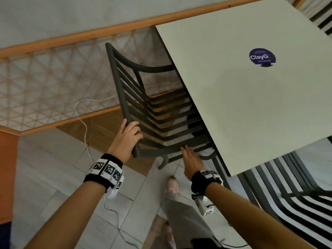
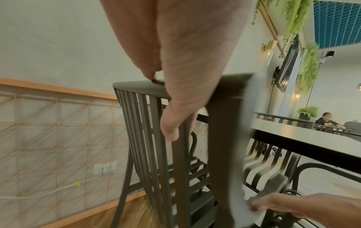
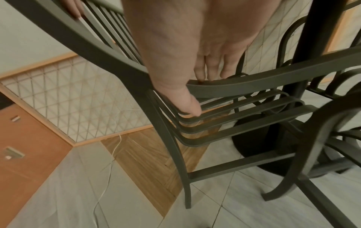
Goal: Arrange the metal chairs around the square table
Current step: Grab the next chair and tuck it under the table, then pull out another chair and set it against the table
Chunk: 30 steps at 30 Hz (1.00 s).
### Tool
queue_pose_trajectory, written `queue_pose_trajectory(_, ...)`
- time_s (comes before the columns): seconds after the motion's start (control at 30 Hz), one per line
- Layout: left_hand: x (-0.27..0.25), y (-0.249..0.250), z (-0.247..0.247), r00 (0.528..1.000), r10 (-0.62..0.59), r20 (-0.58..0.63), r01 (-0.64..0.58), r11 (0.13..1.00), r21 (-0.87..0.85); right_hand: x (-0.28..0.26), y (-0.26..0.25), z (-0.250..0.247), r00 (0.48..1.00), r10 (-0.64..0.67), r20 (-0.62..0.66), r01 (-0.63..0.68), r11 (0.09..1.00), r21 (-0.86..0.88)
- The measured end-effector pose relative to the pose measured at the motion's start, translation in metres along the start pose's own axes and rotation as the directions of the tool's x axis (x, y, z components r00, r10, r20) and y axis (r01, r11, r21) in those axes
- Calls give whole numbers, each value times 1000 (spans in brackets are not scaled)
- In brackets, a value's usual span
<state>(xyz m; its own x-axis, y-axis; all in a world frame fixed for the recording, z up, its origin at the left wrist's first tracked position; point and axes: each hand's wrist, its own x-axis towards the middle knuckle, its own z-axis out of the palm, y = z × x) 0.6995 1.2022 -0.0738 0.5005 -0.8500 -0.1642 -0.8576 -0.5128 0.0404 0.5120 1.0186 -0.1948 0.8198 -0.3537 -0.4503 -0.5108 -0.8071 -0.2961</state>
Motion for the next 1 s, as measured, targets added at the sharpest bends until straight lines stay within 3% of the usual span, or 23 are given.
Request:
queue_pose_trajectory(0.17, -55, 62, 16, 995, -96, -37, 92, 991, -102, -79, 22, 2, 996, 90, 22, -92, 990, 104)
queue_pose_trajectory(0.27, -81, 106, 20, 988, -153, 5, 147, 937, -316, -126, 53, -11, 984, 156, 85, -166, 979, 115)
queue_pose_trajectory(0.4, -100, 179, 12, 989, -141, 54, 141, 741, -657, -175, 108, -46, 955, 260, 139, -277, 954, 117)
queue_pose_trajectory(0.5, -102, 239, 8, 992, -85, 95, 128, 615, -778, -207, 159, -85, 935, 331, 127, -347, 929, 132)
queue_pose_trajectory(0.63, -84, 328, 12, 972, -75, 224, 237, 345, -908, -246, 240, -143, 916, 390, 92, -400, 906, 140)
queue_pose_trajectory(0.77, -56, 429, 25, 916, -155, 369, 390, 139, -910, -287, 332, -200, 903, 430, 17, -429, 898, 99)
queue_pose_trajectory(0.87, -35, 495, 35, 834, -206, 512, 511, -62, -857, -311, 395, -229, 893, 450, -32, -445, 890, 102)
queue_pose_trajectory(1.0, -16, 550, 47, 717, -303, 627, 606, -172, -777, -320, 466, -245, 873, 487, -22, -481, 867, 130)
